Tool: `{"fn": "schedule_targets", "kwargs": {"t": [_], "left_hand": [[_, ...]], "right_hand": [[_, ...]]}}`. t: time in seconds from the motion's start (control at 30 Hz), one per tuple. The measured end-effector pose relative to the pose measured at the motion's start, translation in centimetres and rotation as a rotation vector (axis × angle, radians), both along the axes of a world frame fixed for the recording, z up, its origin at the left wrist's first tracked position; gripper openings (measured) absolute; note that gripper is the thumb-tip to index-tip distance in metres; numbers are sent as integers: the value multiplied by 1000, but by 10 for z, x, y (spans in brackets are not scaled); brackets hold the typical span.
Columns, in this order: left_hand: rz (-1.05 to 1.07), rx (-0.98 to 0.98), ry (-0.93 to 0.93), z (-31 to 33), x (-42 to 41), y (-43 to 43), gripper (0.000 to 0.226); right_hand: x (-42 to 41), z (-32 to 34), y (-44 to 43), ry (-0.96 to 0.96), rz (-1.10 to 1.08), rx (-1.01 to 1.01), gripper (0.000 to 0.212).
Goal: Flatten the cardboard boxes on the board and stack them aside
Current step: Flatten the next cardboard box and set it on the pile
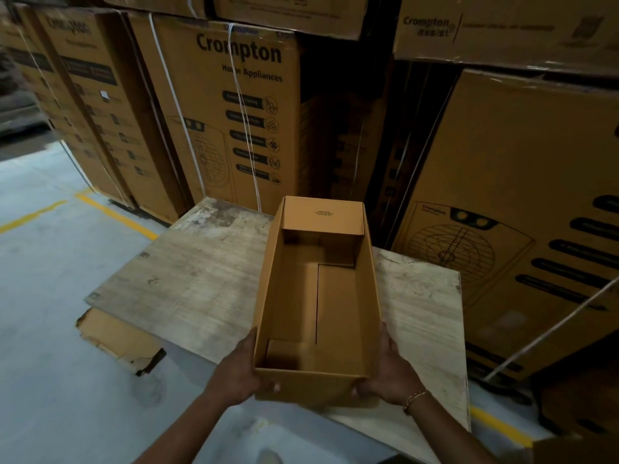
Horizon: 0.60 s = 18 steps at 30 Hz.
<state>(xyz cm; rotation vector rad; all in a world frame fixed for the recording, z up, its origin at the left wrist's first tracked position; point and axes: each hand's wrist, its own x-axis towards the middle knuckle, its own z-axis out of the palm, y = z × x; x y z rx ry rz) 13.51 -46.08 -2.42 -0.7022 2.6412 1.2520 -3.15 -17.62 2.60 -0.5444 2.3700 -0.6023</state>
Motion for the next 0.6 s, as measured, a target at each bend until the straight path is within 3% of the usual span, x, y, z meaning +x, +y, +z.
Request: {"fn": "schedule_targets", "kwargs": {"t": [0.17,0.33,0.43,0.53,0.6], "left_hand": [[7,196,-149,16,-18,-17,117],[75,-167,-212,34,-80,-37,116],[79,-239,-193,32,-137,-52,113],[115,-292,-166,37,-193,-76,106],[128,-294,-147,40,-220,-86,99]], "right_hand": [[-2,2,-1,50,21,135,163],[-7,23,-10,73,97,330,161],[-27,56,-23,-16,173,505,156],[-63,82,-55,143,165,540,105],[-92,83,-89,284,68,324,82]]}}
